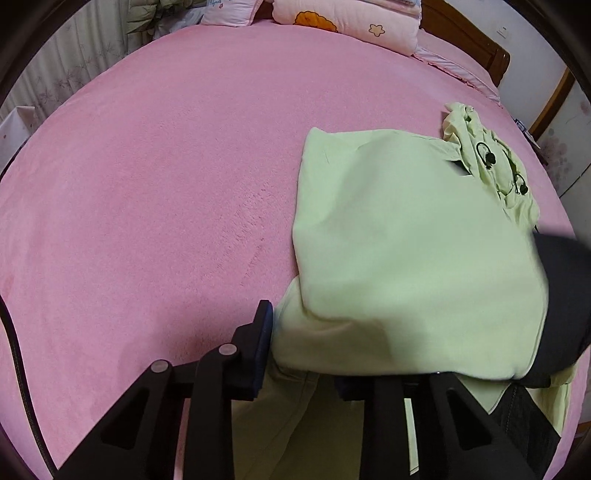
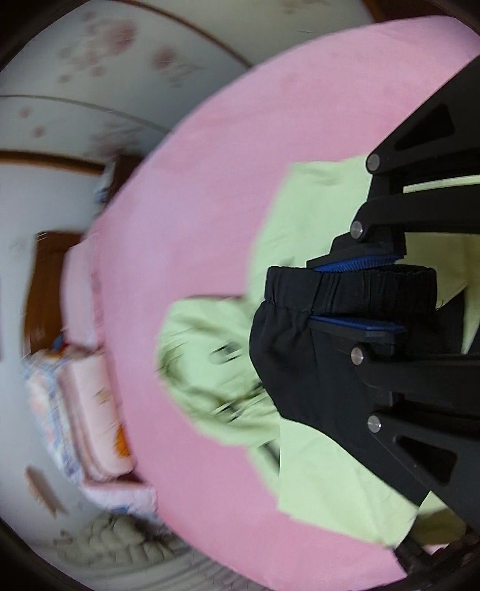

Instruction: Fold large clothes

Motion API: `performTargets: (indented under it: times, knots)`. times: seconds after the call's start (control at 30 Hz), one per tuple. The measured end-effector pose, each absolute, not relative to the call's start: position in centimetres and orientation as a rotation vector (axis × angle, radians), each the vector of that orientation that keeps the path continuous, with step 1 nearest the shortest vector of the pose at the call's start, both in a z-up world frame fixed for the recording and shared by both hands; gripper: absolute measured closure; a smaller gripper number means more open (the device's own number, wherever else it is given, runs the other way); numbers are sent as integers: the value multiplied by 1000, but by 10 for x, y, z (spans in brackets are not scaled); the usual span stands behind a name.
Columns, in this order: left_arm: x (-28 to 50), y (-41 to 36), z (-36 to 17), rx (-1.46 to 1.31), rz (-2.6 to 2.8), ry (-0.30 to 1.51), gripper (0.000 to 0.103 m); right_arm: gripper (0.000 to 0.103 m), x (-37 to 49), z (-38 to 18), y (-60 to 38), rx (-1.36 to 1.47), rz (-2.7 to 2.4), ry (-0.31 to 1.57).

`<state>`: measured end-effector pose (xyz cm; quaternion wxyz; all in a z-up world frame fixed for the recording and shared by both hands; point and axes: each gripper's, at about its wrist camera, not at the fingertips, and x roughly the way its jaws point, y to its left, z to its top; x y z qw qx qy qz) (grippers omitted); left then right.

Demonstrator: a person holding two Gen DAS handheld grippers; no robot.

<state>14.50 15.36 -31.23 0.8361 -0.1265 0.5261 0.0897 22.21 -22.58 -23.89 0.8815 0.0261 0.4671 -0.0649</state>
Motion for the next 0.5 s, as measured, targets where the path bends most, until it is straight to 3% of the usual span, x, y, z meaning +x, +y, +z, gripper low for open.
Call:
performTargets:
  times: [0.33, 0.43, 0.5]
  knots:
    - [148, 140, -317, -195, 176, 1127, 77, 76, 199, -345, -256, 190, -168, 1181]
    - [148, 138, -312, -143, 136, 1164, 62, 70, 200, -345, -261, 206, -141, 1170]
    - [140, 139, -303, -118, 88, 1190, 39, 63, 200, -339, -265, 218, -111, 1158]
